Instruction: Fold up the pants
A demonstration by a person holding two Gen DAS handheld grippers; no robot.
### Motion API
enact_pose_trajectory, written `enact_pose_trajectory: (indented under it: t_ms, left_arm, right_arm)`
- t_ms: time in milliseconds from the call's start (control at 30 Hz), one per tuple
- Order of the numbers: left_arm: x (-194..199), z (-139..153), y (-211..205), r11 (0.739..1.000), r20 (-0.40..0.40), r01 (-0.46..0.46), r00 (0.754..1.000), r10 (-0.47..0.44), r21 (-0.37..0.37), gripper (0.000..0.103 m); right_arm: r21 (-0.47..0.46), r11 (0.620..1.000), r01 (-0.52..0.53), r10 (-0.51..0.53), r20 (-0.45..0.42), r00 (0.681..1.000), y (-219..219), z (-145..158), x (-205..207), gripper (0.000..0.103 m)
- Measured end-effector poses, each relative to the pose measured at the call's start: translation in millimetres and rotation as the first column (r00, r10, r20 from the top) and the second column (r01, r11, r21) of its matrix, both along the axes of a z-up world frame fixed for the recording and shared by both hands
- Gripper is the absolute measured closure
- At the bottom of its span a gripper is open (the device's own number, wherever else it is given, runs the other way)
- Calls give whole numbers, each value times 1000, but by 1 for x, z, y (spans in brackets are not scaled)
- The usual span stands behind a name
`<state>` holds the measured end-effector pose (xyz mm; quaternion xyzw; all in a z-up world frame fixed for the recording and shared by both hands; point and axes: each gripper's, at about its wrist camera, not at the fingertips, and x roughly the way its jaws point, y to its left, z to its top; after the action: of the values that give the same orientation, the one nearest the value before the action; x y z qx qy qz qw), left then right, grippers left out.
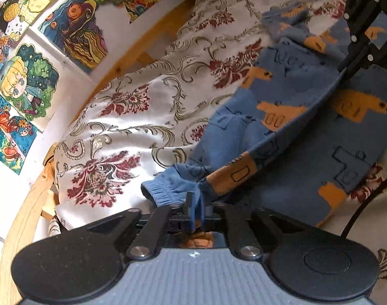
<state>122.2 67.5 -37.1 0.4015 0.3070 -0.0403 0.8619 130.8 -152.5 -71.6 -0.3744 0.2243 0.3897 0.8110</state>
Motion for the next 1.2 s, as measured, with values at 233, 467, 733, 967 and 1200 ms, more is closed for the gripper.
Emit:
enact_pose_trajectory:
  t_ms: [233, 467, 733, 967, 1200]
  left_arm:
    - [-4, -2, -4, 1000, 7, -13, 1000, 13, -6, 59]
    - [-4, -11, -15, 998, -42, 42, 998, -40, 45, 55]
    - [-4, -20, -26, 989, -49, 75, 996, -69, 125, 96]
    - [-11, -17, -32, 957, 13, 120, 992, -128, 265, 102]
    - [-22, -8, -22, 913, 16, 210, 973, -229, 349, 102]
  right_arm:
    - [6, 1000, 2, -2, 30, 1000, -6, -5, 0, 67]
    - [-28, 1000, 2, 0, 71, 998, -16, -10, 1, 52]
    - [-94, 993, -74, 90, 176, 980, -12, -21, -5, 80]
    - [-47, 998, -49, 55, 133, 990, -15, -6, -3, 103]
    - [-66, 994, -82, 87, 65, 994, -9, 13, -25, 103]
